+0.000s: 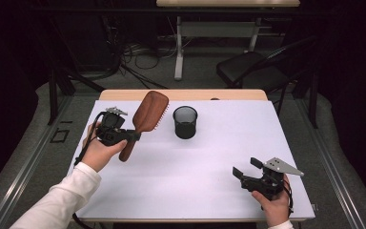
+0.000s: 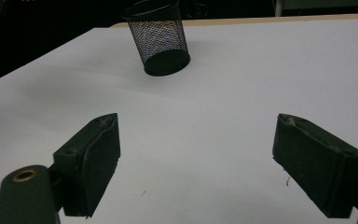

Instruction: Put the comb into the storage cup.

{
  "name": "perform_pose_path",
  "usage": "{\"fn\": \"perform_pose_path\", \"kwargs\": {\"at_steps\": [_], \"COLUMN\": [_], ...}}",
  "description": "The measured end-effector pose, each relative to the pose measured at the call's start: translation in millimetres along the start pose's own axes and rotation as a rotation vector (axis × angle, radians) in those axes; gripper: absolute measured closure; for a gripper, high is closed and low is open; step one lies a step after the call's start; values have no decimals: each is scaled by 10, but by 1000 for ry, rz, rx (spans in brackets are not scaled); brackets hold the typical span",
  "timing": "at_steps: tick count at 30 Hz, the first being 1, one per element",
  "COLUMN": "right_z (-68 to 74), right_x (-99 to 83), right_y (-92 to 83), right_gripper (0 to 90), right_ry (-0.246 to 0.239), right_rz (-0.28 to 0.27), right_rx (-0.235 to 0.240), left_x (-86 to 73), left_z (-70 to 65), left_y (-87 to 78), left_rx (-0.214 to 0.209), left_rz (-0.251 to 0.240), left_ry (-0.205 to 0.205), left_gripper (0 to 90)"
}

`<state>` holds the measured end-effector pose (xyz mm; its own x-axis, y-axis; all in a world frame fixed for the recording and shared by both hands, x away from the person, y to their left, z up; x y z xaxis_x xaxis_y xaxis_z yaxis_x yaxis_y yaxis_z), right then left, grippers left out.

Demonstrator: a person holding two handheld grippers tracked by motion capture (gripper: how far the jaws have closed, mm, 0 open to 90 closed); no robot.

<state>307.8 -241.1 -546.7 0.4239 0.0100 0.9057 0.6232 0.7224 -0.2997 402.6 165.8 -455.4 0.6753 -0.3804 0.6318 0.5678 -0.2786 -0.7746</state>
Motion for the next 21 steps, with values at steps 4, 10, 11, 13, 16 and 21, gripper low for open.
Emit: {"fn": "perform_pose_path", "kwargs": {"at_steps": [4,10,11,13,16,21], "right_z": [-5,-13,-12,-11,-11,-7], "right_x": [4,9,9,10,11,19], "right_y": [0,-14,-16,-21,-33,-16], "right_gripper": [146,146,146,146,146,146], "right_ry": [-1,2,2,0,-2,-4], "right_rz": [-11,-13,-13,-13,-5,-13], "right_rx": [-2,-2,-2,-3,-3,1], "left_x": [48,107,115,128,152,208], "left_z": [-27,-92,-107,-136,-175,-241], "left_y": [-32,-56,-58,-61,-61,-48], "left_rx": [-6,-14,-15,-17,-20,-33], "left_rz": [-24,-55,-59,-63,-70,-84], "left_ry": [-2,-5,-3,3,10,6], "left_gripper": [731,731,731,731,731,731]}}
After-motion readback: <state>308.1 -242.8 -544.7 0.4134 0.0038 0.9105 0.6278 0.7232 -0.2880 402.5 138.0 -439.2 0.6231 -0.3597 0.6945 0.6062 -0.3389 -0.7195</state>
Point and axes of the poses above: each handheld gripper's, and its own axes: y roughly forward along the jaws, x roughly out of its top, z roughly to its left, the point moved 5 cm from there along y, roughly forward along the jaws, and after that the axes turned 15 degrees about x, right-handed, at the moved point
